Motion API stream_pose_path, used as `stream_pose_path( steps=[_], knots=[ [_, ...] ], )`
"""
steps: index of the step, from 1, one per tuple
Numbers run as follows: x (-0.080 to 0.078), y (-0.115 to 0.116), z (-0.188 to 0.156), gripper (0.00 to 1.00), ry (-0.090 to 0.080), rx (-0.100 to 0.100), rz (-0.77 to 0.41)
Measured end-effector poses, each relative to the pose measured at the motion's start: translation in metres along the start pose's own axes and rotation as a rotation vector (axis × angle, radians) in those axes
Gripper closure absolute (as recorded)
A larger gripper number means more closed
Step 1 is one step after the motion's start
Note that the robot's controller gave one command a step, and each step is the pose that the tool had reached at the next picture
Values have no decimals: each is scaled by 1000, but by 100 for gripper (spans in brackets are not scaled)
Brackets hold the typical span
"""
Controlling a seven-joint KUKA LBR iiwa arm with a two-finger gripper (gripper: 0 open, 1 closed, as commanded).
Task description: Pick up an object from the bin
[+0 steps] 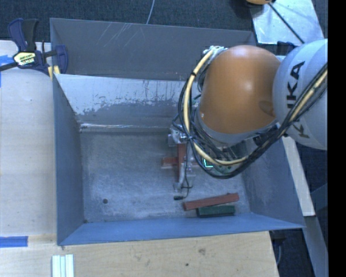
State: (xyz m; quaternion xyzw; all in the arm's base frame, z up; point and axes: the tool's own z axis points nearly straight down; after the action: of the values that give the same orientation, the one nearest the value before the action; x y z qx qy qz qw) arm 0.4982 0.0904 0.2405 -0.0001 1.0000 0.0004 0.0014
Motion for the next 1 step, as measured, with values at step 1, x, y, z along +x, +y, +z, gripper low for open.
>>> stream_pose_path(
  steps=[1],
  knots=[
    [0,0,0,0,0,0,1]
  ],
)
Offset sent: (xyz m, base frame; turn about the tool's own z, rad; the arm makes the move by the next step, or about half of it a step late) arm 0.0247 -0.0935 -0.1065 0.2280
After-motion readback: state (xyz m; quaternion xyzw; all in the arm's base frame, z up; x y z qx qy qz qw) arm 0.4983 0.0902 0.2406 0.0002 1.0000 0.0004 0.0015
